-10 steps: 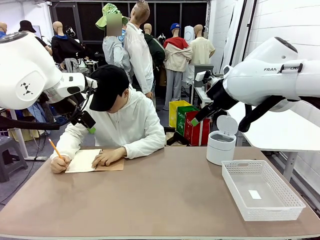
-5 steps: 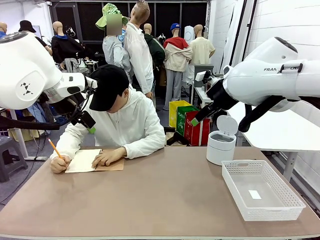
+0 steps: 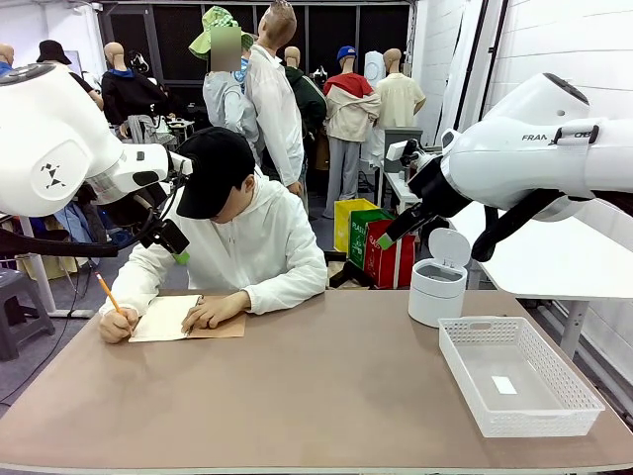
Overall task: Sort the paper based on its condition.
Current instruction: If a person hands you a paper, place it in the Organizing basket , and if it's crumpled, put it in the Trash can.
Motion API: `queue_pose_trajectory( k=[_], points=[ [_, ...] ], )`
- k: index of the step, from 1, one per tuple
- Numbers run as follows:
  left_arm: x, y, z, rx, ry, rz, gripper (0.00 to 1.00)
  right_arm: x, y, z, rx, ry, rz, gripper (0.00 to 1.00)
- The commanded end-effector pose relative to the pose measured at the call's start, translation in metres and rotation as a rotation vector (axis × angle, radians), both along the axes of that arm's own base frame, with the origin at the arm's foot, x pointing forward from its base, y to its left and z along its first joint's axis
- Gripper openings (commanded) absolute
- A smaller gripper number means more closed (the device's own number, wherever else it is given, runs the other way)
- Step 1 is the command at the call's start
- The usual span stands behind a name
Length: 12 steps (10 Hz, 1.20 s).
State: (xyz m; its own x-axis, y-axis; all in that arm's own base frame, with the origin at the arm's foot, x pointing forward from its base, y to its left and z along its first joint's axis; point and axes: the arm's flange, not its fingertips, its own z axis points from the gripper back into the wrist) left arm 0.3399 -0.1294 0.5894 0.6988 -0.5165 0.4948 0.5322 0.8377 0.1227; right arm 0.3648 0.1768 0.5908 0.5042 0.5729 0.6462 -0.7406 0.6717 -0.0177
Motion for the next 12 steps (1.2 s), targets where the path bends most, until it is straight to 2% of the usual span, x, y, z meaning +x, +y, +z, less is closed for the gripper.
queue_pose_trajectory(
  k=[1,12],
  points=[
    [-0.0001,0.0009,0.0009,0.001,-0.003,-0.003,1.0,0.0001,0.0005,-0.0006,0.005,0.004,0.004,1.0],
    [-0.0001,0.0009,0.0009,0.001,-0.003,-0.003,1.0,0.0001,0.0005,-0.0006,0.005,0.004,0.004,1.0]
  ],
)
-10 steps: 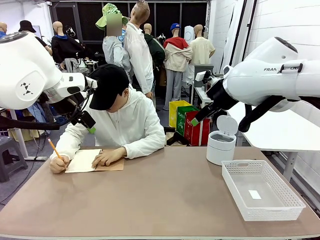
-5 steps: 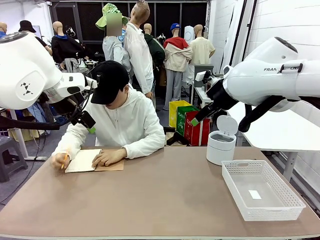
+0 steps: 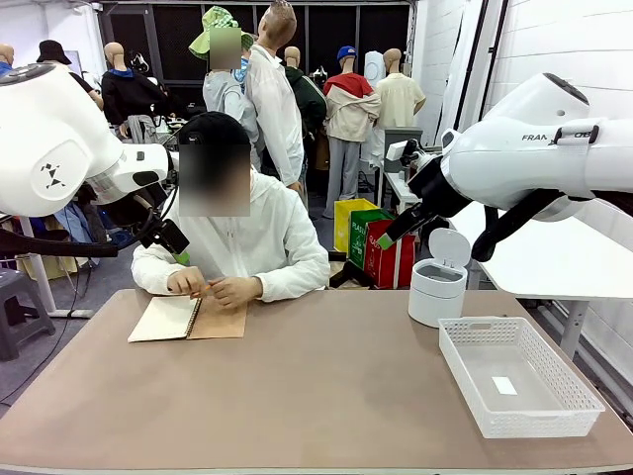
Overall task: Sort the paper based on its condition.
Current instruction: If a person hands you a paper, place it in the Organizing basket , and if it's crumpled, put it in the Trash can.
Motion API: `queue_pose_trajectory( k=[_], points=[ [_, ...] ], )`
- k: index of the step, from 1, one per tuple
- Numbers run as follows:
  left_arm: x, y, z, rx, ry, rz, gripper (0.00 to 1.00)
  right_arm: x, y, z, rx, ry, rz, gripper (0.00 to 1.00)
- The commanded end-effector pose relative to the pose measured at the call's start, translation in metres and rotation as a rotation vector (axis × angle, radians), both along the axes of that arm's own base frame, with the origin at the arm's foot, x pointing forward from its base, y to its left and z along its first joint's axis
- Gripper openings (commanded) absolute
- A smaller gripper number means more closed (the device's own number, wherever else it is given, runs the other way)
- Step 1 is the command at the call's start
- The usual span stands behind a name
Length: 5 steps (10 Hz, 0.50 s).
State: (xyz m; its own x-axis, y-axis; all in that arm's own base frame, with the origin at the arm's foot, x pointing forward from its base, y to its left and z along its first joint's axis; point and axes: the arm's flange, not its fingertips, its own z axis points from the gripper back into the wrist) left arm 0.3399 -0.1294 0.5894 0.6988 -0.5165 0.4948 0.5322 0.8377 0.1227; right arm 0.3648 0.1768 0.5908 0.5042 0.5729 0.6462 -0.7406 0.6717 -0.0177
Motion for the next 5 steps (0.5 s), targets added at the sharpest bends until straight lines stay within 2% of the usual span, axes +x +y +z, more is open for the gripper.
queue_pose_trajectory(
  k=[1,5],
  points=[
    [-0.0001,0.0009,0.0009,0.001,-0.003,-0.003,1.0,0.0001,0.0005,-0.0006,0.005,0.004,0.004,1.0],
    [-0.0001,0.0009,0.0009,0.001,-0.003,-0.003,1.0,0.0001,0.0005,-0.0006,0.005,0.004,0.004,1.0]
  ],
)
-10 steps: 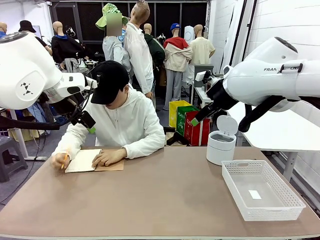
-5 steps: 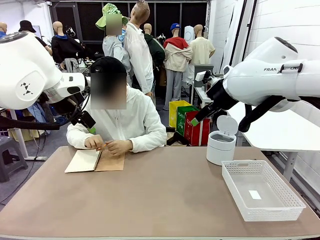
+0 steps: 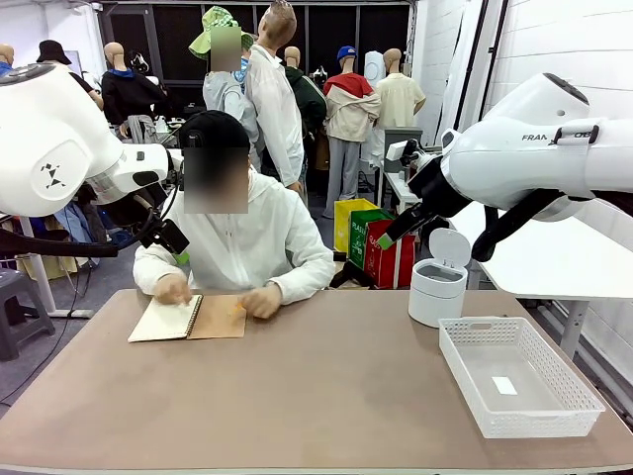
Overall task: Sort the paper based on its condition.
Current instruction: If a person hands you a paper, place it in the Organizing basket , and if it's crumpled, put it in the Trash can.
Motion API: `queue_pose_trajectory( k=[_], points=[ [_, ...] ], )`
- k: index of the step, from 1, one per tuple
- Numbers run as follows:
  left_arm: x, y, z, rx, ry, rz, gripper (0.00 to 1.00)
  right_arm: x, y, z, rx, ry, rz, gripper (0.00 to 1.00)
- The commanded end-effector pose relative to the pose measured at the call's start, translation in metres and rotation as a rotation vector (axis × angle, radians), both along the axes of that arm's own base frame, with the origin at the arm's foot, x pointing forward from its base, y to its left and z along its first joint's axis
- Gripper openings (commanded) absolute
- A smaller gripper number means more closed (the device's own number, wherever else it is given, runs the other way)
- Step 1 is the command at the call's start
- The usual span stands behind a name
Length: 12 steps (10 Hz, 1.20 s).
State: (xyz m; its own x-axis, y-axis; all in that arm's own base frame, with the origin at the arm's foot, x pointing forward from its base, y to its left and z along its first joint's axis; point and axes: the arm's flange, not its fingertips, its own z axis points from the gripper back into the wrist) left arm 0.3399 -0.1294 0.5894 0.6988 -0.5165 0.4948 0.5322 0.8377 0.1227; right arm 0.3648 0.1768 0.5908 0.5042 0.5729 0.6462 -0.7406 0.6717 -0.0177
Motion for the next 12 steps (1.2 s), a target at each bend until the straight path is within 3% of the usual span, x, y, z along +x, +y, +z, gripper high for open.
queue_pose_trajectory(
  k=[1,12],
  points=[
    [-0.0001,0.0009,0.0009,0.001,-0.003,-0.003,1.0,0.0001,0.0005,-0.0006,0.005,0.004,0.004,1.0],
    [-0.0001,0.0009,0.0009,0.001,-0.003,-0.003,1.0,0.0001,0.0005,-0.0006,0.005,0.004,0.004,1.0]
  ],
)
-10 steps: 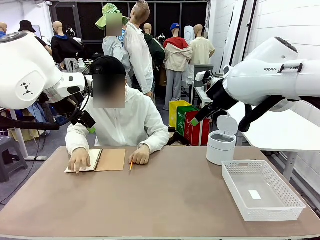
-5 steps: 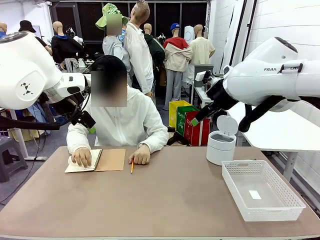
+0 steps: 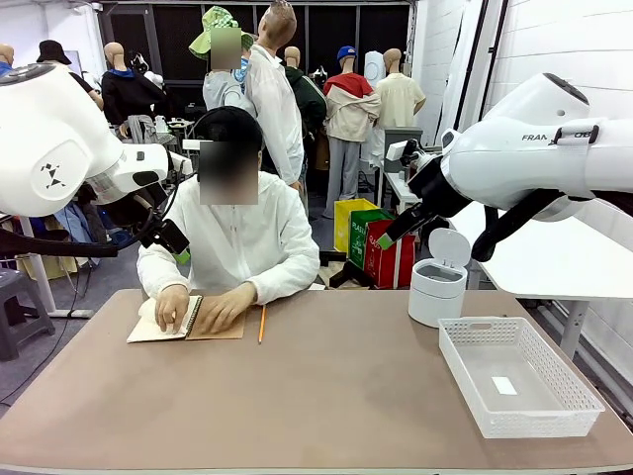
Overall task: Sort the paper based on its condition.
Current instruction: If a person hands you a paper, place it in the Organizing basket , and if it's crumpled, put it in the Trash can.
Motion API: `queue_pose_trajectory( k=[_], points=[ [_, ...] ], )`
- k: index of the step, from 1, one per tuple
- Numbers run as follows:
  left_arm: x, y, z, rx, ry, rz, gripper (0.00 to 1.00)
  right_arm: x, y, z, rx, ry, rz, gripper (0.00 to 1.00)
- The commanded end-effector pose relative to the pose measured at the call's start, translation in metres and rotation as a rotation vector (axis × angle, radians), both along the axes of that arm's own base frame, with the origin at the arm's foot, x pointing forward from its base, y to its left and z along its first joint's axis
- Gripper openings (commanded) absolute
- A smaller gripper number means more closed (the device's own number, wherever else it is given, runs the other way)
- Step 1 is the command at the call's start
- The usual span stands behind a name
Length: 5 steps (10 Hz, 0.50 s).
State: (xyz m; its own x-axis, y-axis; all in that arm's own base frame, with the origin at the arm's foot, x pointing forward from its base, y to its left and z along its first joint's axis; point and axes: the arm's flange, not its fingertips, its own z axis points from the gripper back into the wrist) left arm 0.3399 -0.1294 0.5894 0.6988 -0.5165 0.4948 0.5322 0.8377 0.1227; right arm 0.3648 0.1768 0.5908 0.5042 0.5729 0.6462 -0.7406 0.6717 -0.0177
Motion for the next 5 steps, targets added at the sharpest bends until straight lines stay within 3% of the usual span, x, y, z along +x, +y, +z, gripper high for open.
queue_pose_trajectory(
  k=[1,5],
  points=[
    [-0.0001,0.0009,0.0009,0.001,-0.003,-0.003,1.0,0.0001,0.0005,-0.0006,0.005,0.004,0.004,1.0],
    [-0.0001,0.0009,0.0009,0.001,-0.003,-0.003,1.0,0.0001,0.0005,-0.0006,0.005,0.004,0.004,1.0]
  ],
)
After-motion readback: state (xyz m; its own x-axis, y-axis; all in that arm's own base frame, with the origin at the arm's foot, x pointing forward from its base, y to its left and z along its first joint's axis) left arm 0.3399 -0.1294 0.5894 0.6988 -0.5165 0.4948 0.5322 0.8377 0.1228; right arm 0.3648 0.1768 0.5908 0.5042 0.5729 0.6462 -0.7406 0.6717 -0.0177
